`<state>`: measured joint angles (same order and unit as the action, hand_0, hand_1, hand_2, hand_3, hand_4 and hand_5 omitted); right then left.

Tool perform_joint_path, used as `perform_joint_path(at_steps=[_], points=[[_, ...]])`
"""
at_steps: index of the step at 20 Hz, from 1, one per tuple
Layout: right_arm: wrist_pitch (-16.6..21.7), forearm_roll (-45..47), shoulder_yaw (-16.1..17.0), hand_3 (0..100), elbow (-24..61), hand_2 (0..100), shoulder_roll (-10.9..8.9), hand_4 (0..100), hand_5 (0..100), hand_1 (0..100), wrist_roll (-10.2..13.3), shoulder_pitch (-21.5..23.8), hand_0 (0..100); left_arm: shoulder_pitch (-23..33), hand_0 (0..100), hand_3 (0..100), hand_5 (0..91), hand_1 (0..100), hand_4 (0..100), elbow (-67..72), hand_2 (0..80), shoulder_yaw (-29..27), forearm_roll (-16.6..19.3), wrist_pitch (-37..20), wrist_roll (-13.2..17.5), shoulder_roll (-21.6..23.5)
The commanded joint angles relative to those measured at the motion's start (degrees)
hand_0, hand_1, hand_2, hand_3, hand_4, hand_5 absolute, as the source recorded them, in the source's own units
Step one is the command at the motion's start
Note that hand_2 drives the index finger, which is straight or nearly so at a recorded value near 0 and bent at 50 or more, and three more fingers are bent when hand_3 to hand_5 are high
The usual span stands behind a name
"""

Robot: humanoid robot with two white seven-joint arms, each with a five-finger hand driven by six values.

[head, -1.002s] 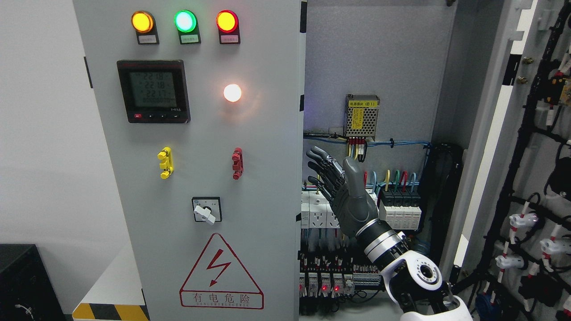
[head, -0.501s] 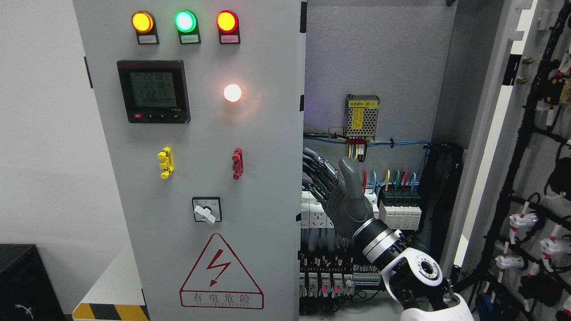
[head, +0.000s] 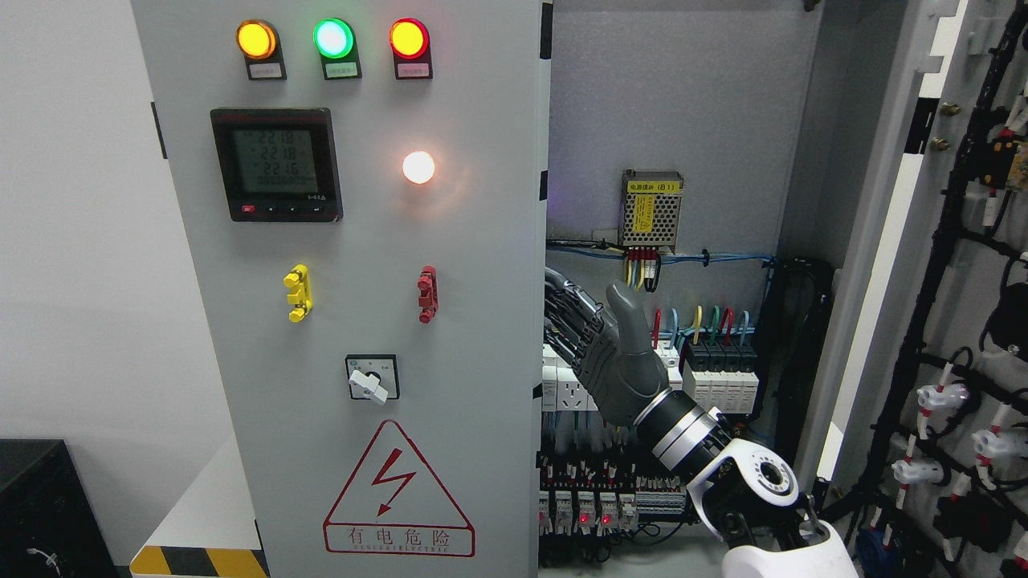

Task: Open door with both hands
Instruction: 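Hook the right hand fingers behind the indicator-light door edge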

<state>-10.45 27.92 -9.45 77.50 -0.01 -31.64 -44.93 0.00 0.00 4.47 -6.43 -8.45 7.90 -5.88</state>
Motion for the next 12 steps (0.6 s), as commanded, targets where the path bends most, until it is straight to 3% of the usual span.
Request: perform_joint_path(at_steps=[1, 12], points=[[-0.4, 0.1, 0.0, 0, -1.8, 0, -1.66, 0, 0, 0, -5.4, -0.7, 0, 0.3, 0, 0, 0.0, 0, 0, -0.3, 0.0, 0.0, 0.0, 0.0, 0.0, 0.0], [-1.5, 0.1, 0.7, 0, -2.9, 0, -1.66, 0, 0, 0, -6.4, -0.9, 0, 0.3, 0, 0, 0.0, 0, 0, -0.3, 0.0, 0.0, 0.0, 0.0, 0.0, 0.0]])
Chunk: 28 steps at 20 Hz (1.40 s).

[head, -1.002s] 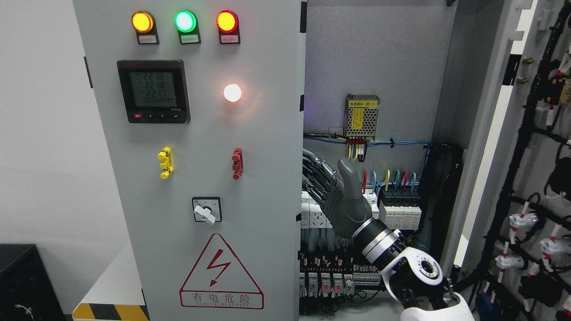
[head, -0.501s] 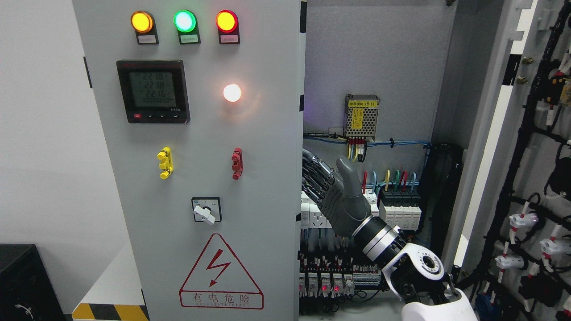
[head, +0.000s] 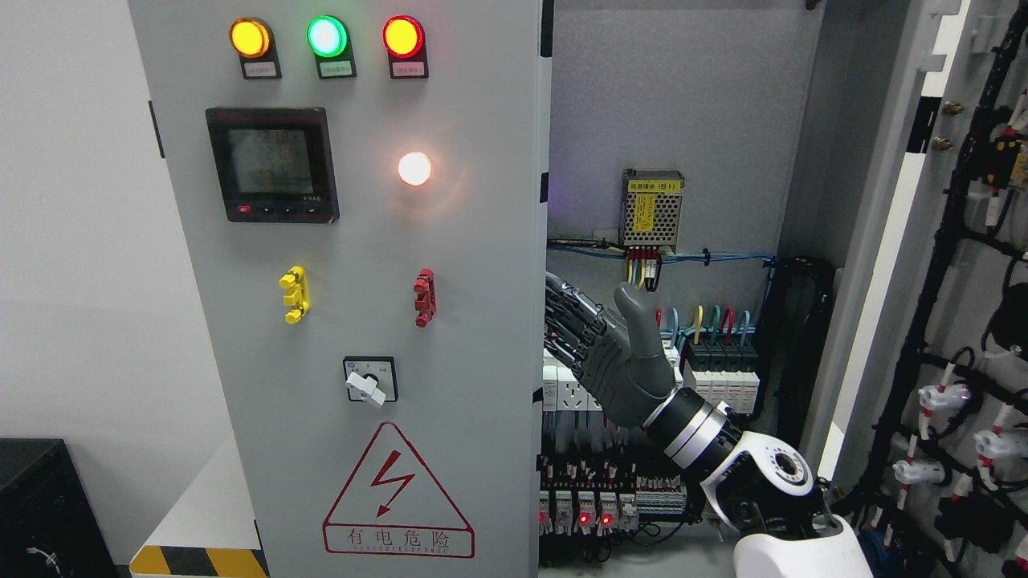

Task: Open door with both hands
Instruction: 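Hook the right hand fingers behind the indicator-light door edge, then pull the indicator-light door open toward the robot with the right hand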

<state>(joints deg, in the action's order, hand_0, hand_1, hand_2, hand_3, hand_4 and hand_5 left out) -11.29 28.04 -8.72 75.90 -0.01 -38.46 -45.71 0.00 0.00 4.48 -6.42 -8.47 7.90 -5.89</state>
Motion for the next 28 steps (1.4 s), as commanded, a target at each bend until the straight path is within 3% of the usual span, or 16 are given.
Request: perform_joint_path(at_steps=[1, 12, 15, 21, 22, 24, 28], points=[[-0.7, 0.0, 0.0, 0, -1.4, 0, -1.66, 0, 0, 0, 0.4, -0.3, 0, 0.3, 0, 0, 0.0, 0, 0, -0.3, 0.0, 0.0, 0.0, -0.1, 0.0, 0.0], [-0.4, 0.2, -0.4, 0, 0.7, 0, -1.58, 0, 0, 0, 0.2, 0.4, 0, 0.3, 0, 0, 0.0, 0, 0, -0.3, 0.0, 0.0, 0.0, 0.0, 0.0, 0.0], [0.0, 0.2, -0.9, 0, 2.9, 0, -1.58, 0, 0, 0, -2.9, 2.4, 0, 0.3, 0, 0, 0.0, 0, 0, -0.3, 0.0, 0.0, 0.0, -0.1, 0.0, 0.0], [0.0, 0.3, -5.2, 0, 4.3, 0, -1.49, 0, 0, 0, -3.6, 4.2, 0, 0.3, 0, 0, 0.0, 0, 0, -0.3, 0.0, 0.0, -0.1, 0.0, 0.0, 0.0], [0.0, 0.3, -5.7, 0, 4.3, 0, -1.49, 0, 0, 0, -4.1, 4.4, 0, 0.3, 0, 0, 0.0, 0, 0, -0.3, 0.0, 0.0, 0.0, 0.0, 0.0, 0.0], [0.0, 0.3, -6.9, 0, 4.3, 0, -1.49, 0, 0, 0, -7.1, 4.6, 0, 0.3, 0, 0, 0.0, 0, 0, -0.3, 0.0, 0.0, 0.0, 0.0, 0.0, 0.0], [0.0, 0.3, -7.8, 0, 4.8, 0, -1.49, 0, 0, 0, -7.9, 5.0, 0, 0.3, 0, 0, 0.0, 0, 0, -0.3, 0.0, 0.0, 0.0, 0.0, 0.0, 0.0]])
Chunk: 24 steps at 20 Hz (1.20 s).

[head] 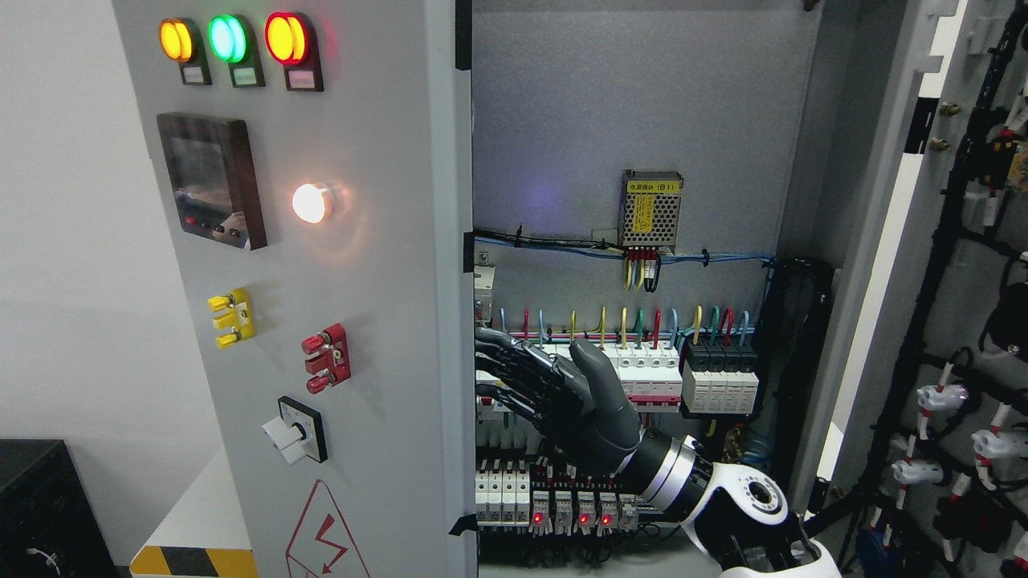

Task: Open door with both hands
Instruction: 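Pull the indicator-light door open toward the robot with the right hand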

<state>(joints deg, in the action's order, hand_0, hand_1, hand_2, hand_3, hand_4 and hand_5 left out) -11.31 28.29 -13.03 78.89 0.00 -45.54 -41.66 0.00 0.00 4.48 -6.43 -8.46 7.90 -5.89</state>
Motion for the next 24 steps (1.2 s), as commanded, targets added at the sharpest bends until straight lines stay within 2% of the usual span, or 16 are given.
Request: perform_joint_path(at_steps=[1, 6, 9, 13, 15, 18, 24], points=[[0.0, 0.0, -3.9, 0, 2.3, 0, -1.49, 0, 0, 0, -0.9, 1.3, 0, 0.3, 0, 0, 0.0, 0, 0, -0.3, 0.0, 0.0, 0.0, 0.0, 0.0, 0.0], [0.0, 0.0, -4.9, 0, 3.2, 0, -1.49, 0, 0, 0, -1.1, 2.2, 0, 0.3, 0, 0, 0.0, 0, 0, -0.3, 0.0, 0.0, 0.0, 0.0, 0.0, 0.0], [0.0, 0.0, -5.8, 0, 3.4, 0, -1.41, 0, 0, 0, -3.2, 2.3, 0, 0.3, 0, 0, 0.0, 0, 0, -0.2, 0.0, 0.0, 0.0, 0.0, 0.0, 0.0], [0.0, 0.0, -6.8, 0, 3.7, 0, -1.06, 0, 0, 0, -3.8, 2.8, 0, 0.3, 0, 0, 0.0, 0, 0, -0.3, 0.0, 0.0, 0.0, 0.0, 0.0, 0.0], [0.0, 0.4, -7.5, 0, 4.2, 0, -1.05, 0, 0, 0, -3.9, 3.2, 0, 0.3, 0, 0, 0.0, 0, 0, -0.3, 0.0, 0.0, 0.0, 0.0, 0.0, 0.0], [-0.6, 7.4, -8.7, 0, 6.4, 0, -1.23, 0, 0, 0, -3.8, 4.0, 0, 0.3, 0, 0, 0.0, 0, 0, -0.3, 0.0, 0.0, 0.0, 0.0, 0.0, 0.0], [-0.6, 7.8, -10.5, 0, 6.6, 0, -1.41, 0, 0, 0, -3.8, 4.7, 0, 0.3, 0, 0, 0.0, 0, 0, -0.3, 0.0, 0.0, 0.0, 0.0, 0.0, 0.0]])
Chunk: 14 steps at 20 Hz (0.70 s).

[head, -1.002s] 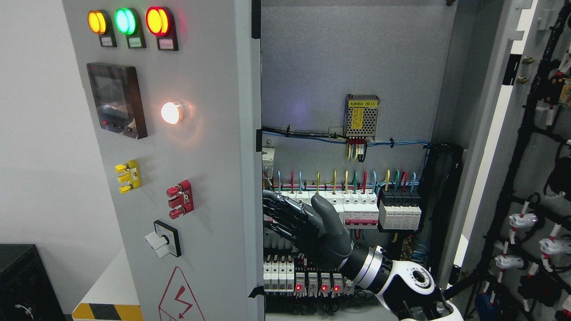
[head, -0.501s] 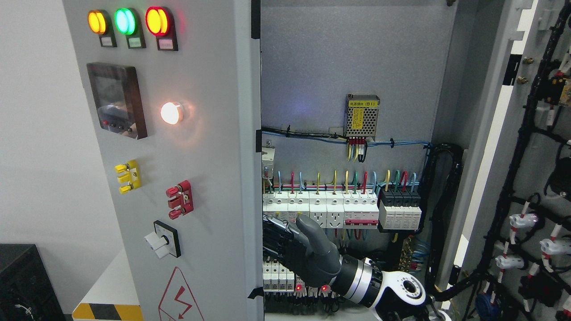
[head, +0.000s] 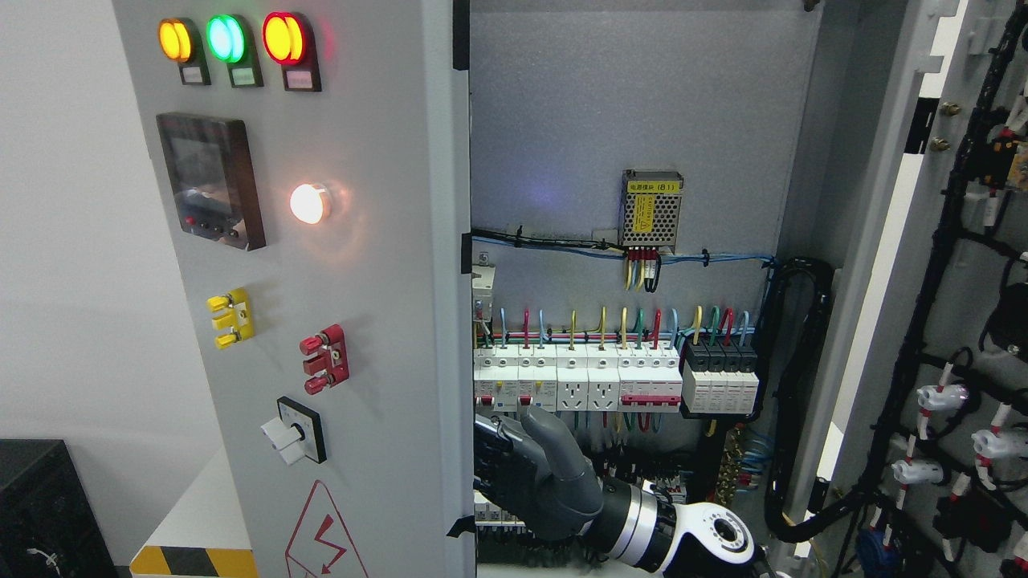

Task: Open door with both hands
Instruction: 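Pull the indicator-light door open toward the robot with the right hand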

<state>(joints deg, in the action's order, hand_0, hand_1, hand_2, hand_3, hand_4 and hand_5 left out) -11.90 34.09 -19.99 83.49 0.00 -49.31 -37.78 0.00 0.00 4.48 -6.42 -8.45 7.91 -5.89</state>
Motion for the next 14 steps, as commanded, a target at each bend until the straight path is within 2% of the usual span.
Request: perform_joint_path(at_steps=[1, 10, 14], points=[[-0.1, 2.1, -3.9, 0, 1.9, 0, -1.4, 0, 0, 0, 0.0, 0.9, 0, 0.3, 0, 0, 0.0, 0, 0, -0.3, 0.0, 0.0, 0.0, 0.0, 0.0, 0.0], [-0.3, 2.2, -9.0, 0, 2.0, 0, -1.67, 0, 0, 0, -0.3, 0.9, 0, 0.3, 0, 0, 0.0, 0, 0, -0.3, 0.0, 0.0, 0.0, 0.0, 0.0, 0.0], [-0.4, 2.2, -11.2, 0, 3.2, 0, -1.67, 0, 0, 0, -2.5, 0.9, 0, 0.3, 0, 0, 0.0, 0, 0, -0.3, 0.0, 0.0, 0.0, 0.0, 0.0, 0.0]])
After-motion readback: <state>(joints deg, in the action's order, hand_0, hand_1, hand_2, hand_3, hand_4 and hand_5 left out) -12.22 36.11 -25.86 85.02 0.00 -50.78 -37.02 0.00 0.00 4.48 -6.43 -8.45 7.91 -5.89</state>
